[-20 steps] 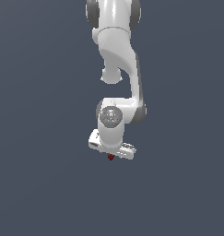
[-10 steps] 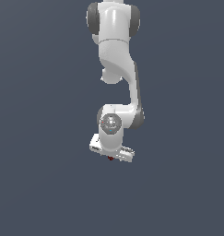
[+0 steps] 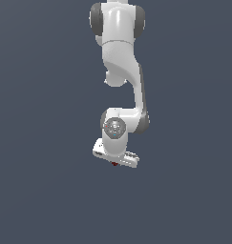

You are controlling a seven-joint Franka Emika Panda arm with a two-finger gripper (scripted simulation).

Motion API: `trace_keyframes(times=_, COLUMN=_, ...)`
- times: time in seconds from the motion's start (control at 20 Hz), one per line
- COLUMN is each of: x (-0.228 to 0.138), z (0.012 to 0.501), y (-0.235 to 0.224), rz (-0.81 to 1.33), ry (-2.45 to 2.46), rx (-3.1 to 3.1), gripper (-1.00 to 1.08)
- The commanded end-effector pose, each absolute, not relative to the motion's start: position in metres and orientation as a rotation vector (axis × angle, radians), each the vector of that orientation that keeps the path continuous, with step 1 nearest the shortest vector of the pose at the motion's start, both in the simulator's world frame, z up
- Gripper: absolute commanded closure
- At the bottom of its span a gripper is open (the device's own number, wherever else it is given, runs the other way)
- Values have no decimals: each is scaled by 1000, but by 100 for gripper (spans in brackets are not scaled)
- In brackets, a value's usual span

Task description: Pick up the object and move it to a goal position.

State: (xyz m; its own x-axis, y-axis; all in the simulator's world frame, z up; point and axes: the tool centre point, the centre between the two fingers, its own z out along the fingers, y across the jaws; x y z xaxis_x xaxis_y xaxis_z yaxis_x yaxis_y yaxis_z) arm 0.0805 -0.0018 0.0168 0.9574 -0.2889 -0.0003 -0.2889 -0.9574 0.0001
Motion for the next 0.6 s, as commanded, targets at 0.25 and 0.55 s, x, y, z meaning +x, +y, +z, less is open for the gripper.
trace_keyframes(times=0.25, x=79, z=23, y=-8, rz=0, ry=-459, rx=3108, gripper=108)
trace_keyframes(times=0.55, x=73, z=47, y=-31, rz=0, ry=-459, rx=3108, gripper=108)
